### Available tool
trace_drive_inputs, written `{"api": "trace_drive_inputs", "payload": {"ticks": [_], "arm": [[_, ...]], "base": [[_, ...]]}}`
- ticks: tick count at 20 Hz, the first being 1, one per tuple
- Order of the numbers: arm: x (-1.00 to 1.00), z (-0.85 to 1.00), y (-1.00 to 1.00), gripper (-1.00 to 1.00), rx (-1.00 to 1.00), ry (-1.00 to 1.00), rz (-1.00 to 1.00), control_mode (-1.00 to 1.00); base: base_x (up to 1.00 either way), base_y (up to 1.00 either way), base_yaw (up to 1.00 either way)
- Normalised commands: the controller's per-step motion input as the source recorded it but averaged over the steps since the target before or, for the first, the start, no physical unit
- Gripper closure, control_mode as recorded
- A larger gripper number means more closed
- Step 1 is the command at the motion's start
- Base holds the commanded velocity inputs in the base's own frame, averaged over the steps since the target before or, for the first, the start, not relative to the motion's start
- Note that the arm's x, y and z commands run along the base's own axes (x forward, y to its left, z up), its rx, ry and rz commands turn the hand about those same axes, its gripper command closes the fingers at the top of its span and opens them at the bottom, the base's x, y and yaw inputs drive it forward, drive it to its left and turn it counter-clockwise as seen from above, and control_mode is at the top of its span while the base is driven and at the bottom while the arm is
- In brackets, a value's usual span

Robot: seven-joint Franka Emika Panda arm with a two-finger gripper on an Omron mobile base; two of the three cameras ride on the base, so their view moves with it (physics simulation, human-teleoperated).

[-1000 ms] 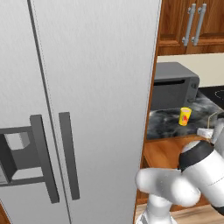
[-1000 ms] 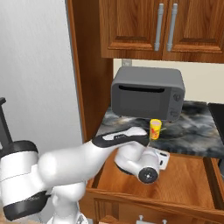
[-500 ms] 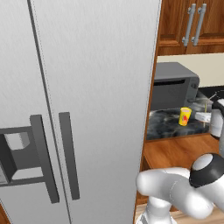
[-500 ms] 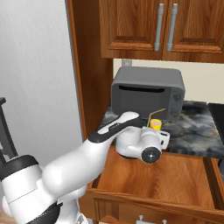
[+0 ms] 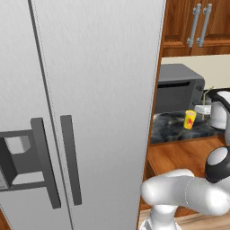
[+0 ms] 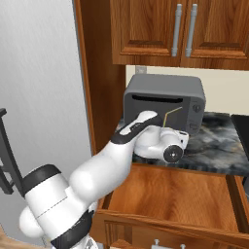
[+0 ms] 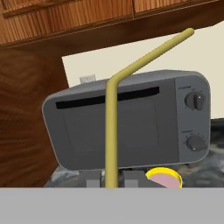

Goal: Pick up the straw from the right drawer and put it inside the smoothie cup.

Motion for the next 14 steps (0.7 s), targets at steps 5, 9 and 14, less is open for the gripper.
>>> {"api": "trace_drive_inputs", "payload": {"ticks": [5,9,14], "arm": [[0.41,0.0,0.0,1.0,0.01,-0.05,0.01,-1.0],[0.28,0.0,0.0,1.0,0.0,-0.07,0.0,-1.0],[0.23,0.0,0.03,1.0,0.0,-0.08,0.0,-1.0]], "base": [[0.0,0.0,0.0],[0.0,0.0,0.0],[0.0,0.0,0.0]]}}
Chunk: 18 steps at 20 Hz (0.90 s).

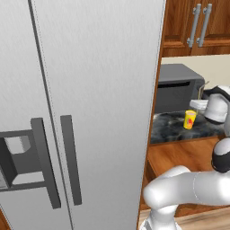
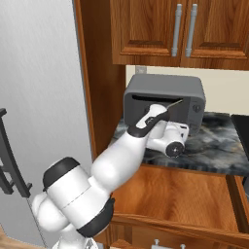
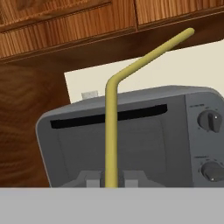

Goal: Pick up the straw from the right drawer and put it inside the smoothie cup.

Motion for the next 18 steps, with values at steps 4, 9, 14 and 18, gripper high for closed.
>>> {"api": "trace_drive_inputs", "payload": {"ticks": [4,9,14,18], "arm": [[0.23,0.0,0.02,1.0,0.0,-0.07,0.0,-1.0],[0.17,0.0,0.0,1.0,0.0,-0.01,0.0,-1.0],[0.17,-0.02,0.0,1.0,0.0,0.0,0.0,-1.0],[0.26,-0.11,0.0,1.0,0.0,0.0,0.0,-1.0]], "base": [[0.0,0.0,0.0],[0.0,0.0,0.0],[0.0,0.0,0.0],[0.0,0.0,0.0]]}}
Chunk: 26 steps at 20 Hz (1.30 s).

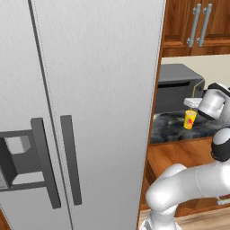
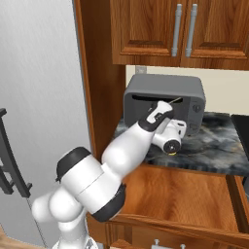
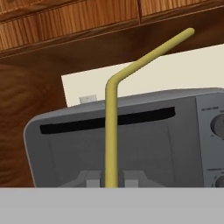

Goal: Pick up the straw from the right drawer and put it inside the smoothie cup.

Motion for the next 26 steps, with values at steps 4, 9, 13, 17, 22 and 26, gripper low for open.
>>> {"api": "trace_drive_inputs", "payload": {"ticks": [4,9,13,17,22,26], "arm": [[0.31,-0.11,-0.03,1.0,0.0,0.0,0.0,-1.0],[0.14,-0.11,-0.23,1.0,0.01,0.0,0.0,-1.0],[0.02,-0.09,-0.22,1.0,0.01,0.0,0.0,-1.0],[0.0,-0.01,-0.06,1.0,0.0,-0.03,0.0,-1.0],[0.0,0.0,0.0,1.0,0.0,-0.07,0.0,-1.0],[0.0,0.0,0.0,1.0,0.0,-0.07,0.0,-1.0]], "base": [[0.0,0.0,0.0],[0.0,0.0,0.0],[0.0,0.0,0.0],[0.0,0.0,0.0],[0.0,0.0,0.0],[0.0,0.0,0.0]]}}
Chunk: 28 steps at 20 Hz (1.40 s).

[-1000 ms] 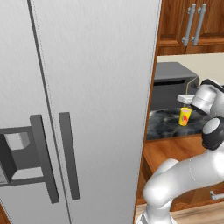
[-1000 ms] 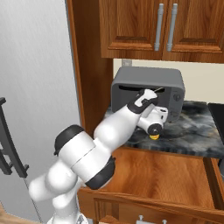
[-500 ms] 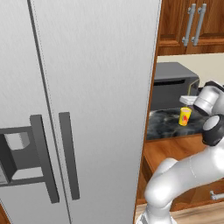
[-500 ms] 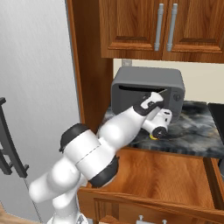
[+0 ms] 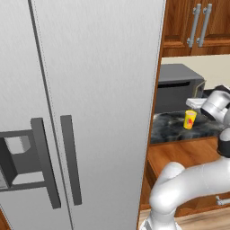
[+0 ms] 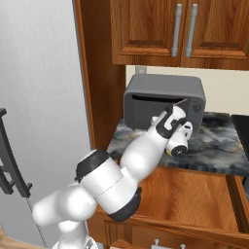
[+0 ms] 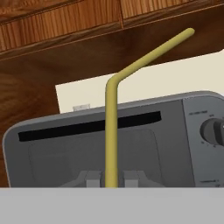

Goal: Pick up the straw from the right drawer and put it inside the smoothie cup.

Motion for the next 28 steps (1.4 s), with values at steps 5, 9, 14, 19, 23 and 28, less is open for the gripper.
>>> {"api": "trace_drive_inputs", "payload": {"ticks": [5,9,14,19,23,28], "arm": [[0.0,0.0,0.0,1.0,0.0,-0.06,0.0,-1.0],[-0.04,0.03,0.0,1.0,0.0,-0.05,0.0,-1.0],[-0.27,0.04,0.0,1.0,0.0,-0.01,0.0,-1.0],[-0.38,0.06,0.0,1.0,0.0,0.0,0.0,-1.0],[-0.26,0.16,0.02,1.0,0.0,0.0,0.0,-1.0],[-0.06,0.05,0.08,1.0,0.0,0.01,0.0,-1.0]], "base": [[0.0,0.0,0.0],[0.0,0.0,0.0],[0.0,0.0,0.0],[0.0,0.0,0.0],[0.0,0.0,0.0],[0.0,0.0,0.0]]}}
